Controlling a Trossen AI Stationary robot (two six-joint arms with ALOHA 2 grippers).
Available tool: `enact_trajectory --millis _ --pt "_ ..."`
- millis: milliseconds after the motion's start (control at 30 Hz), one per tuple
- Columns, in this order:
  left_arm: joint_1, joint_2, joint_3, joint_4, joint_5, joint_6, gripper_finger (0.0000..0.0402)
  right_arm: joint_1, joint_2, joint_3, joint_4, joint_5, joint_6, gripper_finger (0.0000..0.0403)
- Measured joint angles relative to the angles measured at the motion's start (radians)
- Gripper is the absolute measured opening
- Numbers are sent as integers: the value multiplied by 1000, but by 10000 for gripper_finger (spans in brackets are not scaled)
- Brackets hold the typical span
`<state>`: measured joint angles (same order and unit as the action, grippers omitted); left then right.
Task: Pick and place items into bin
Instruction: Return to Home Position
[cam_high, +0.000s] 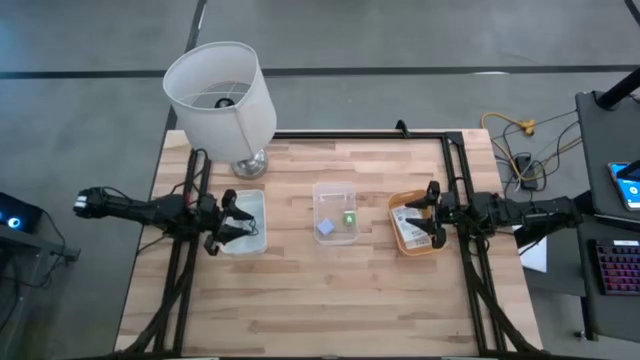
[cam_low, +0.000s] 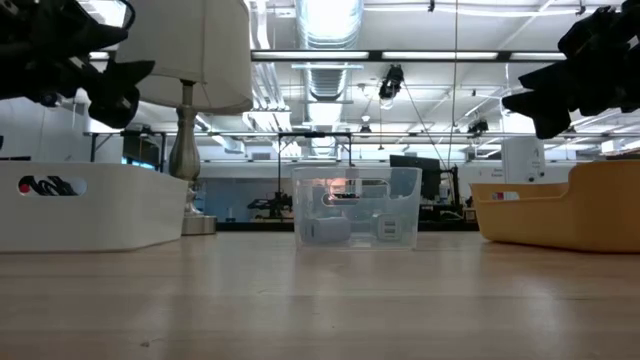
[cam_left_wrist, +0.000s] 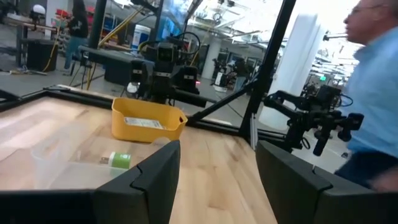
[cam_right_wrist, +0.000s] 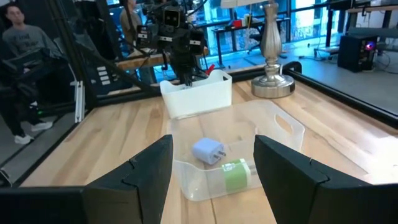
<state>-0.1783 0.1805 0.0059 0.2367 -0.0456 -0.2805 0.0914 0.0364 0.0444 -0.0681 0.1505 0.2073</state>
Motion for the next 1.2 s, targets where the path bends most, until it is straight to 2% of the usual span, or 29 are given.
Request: enact_trajectory --millis 1200 --pt "0 49 -1 0 0 0 196 0 0 0 0 1 2 210"
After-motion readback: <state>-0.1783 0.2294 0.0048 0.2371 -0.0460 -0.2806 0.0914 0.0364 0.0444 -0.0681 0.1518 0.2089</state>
